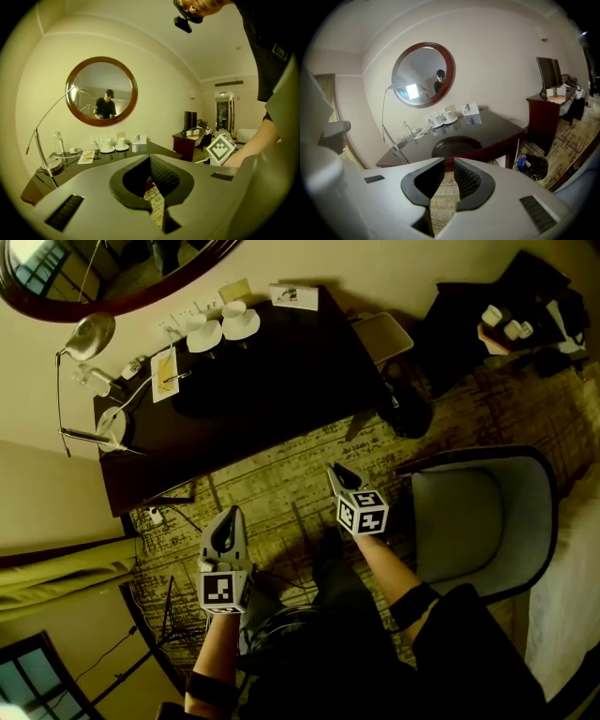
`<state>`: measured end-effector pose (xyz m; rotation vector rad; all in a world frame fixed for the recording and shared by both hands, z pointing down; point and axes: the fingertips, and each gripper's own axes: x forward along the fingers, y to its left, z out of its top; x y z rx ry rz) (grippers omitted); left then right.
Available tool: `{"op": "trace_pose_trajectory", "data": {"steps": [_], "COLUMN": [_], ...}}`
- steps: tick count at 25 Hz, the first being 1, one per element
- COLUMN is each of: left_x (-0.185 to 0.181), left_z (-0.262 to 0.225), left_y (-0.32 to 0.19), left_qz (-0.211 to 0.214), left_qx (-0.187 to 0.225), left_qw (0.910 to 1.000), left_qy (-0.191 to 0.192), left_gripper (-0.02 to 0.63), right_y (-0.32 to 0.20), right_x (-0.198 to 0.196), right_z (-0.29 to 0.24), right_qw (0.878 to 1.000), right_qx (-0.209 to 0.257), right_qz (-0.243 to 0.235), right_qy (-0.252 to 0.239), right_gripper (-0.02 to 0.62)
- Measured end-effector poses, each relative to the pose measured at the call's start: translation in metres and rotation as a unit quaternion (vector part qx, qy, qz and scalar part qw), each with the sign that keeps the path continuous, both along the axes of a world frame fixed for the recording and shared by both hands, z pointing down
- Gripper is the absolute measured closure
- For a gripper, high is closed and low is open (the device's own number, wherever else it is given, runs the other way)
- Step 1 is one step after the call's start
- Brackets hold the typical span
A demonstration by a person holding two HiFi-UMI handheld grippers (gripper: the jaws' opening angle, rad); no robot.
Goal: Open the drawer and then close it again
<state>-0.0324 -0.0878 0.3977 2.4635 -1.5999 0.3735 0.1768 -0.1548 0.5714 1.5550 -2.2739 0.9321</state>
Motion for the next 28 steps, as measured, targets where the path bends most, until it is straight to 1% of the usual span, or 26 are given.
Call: {"op": "trace_pose_trajectory", "data": {"steps": [3, 4, 7, 8, 11, 12, 13, 14, 15, 16, 17, 18, 19, 20, 21, 22, 24, 25, 26, 27, 28], "left_x": [0.003, 0.004, 0.004, 0.001, -0.010, -0.012, -0.012, -0.013, -0.012, -0.012, -0.012, -0.011, -0.010, -0.009, -0.008, -0.008, -0.005, -0.003, -0.001, 0.001, 0.004], "left_z": [0.010, 0.015, 0.029, 0.032, 0.047, 0.052, 0.057, 0.062, 0.066, 0.069, 0.072, 0.075, 0.078, 0.081, 0.086, 0.091, 0.105, 0.113, 0.122, 0.131, 0.142], "left_y": [-0.005, -0.005, -0.011, -0.012, -0.013, -0.012, -0.011, -0.011, -0.010, -0.009, -0.009, -0.010, -0.011, -0.012, -0.014, -0.015, -0.018, -0.020, -0.022, -0.024, -0.026], "left_qz": [0.030, 0.043, 0.075, 0.082, 0.091, 0.095, 0.099, 0.103, 0.105, 0.106, 0.105, 0.103, 0.100, 0.095, 0.090, 0.086, 0.084, 0.084, 0.085, 0.086, 0.086], "left_qx": [-0.004, -0.006, -0.009, -0.007, -0.007, -0.007, -0.006, -0.006, -0.006, -0.008, -0.009, -0.007, -0.006, -0.007, -0.010, -0.012, -0.009, -0.005, 0.002, 0.009, 0.014], "left_qw": [0.9995, 0.9990, 0.9971, 0.9965, 0.9958, 0.9954, 0.9950, 0.9946, 0.9944, 0.9943, 0.9943, 0.9945, 0.9950, 0.9955, 0.9959, 0.9962, 0.9964, 0.9964, 0.9964, 0.9963, 0.9962], "left_qy": [-0.006, -0.011, -0.015, -0.014, -0.009, -0.010, -0.012, -0.013, -0.013, -0.014, -0.013, -0.011, -0.007, -0.002, 0.000, 0.001, -0.001, -0.001, 0.000, 0.003, 0.005], "left_gripper": [0.606, 0.606, 0.606, 0.606, 0.606, 0.606, 0.606, 0.606, 0.606, 0.606, 0.606, 0.606, 0.606, 0.606, 0.606, 0.606, 0.606, 0.606, 0.606, 0.606, 0.606], "right_y": [-0.001, -0.002, -0.006, -0.007, -0.016, -0.020, -0.025, -0.029, -0.032, -0.036, -0.040, -0.044, -0.049, -0.053, -0.057, -0.061, -0.069, -0.073, -0.077, -0.080, -0.083], "right_x": [0.002, 0.001, -0.003, -0.007, -0.018, -0.020, -0.021, -0.023, -0.024, -0.027, -0.031, -0.034, -0.037, -0.038, -0.039, -0.040, -0.044, -0.047, -0.051, -0.054, -0.057], "right_z": [0.023, 0.027, 0.042, 0.050, 0.075, 0.083, 0.091, 0.098, 0.105, 0.110, 0.114, 0.117, 0.122, 0.128, 0.134, 0.140, 0.149, 0.153, 0.158, 0.163, 0.168], "right_qw": [0.999, 0.997, 0.992, 0.990, 0.985, 0.984, 0.984, 0.988, 0.993, 0.997, 0.996, 0.992, 0.985, 0.975, 0.962, 0.947, 0.909, 0.889, 0.872, 0.860, 0.850], "right_qx": [-0.019, -0.024, -0.032, -0.035, -0.043, -0.045, -0.045, -0.043, -0.037, -0.028, -0.017, -0.005, 0.006, 0.017, 0.029, 0.043, 0.084, 0.105, 0.125, 0.141, 0.154], "right_qz": [0.038, 0.053, 0.100, 0.112, 0.137, 0.142, 0.141, 0.130, 0.108, 0.077, 0.042, 0.008, -0.022, -0.047, -0.070, -0.091, -0.133, -0.153, -0.169, -0.180, -0.188], "right_qy": [-0.028, -0.040, -0.070, -0.078, -0.098, -0.101, -0.096, -0.075, -0.036, 0.016, 0.071, 0.123, 0.171, 0.216, 0.261, 0.306, 0.387, 0.419, 0.441, 0.457, 0.468], "right_gripper": [0.511, 0.490, 0.485, 0.473, 0.442, 0.423, 0.420, 0.420, 0.420, 0.420, 0.420, 0.423, 0.425, 0.425, 0.426, 0.426, 0.426, 0.426, 0.426, 0.426, 0.426]}}
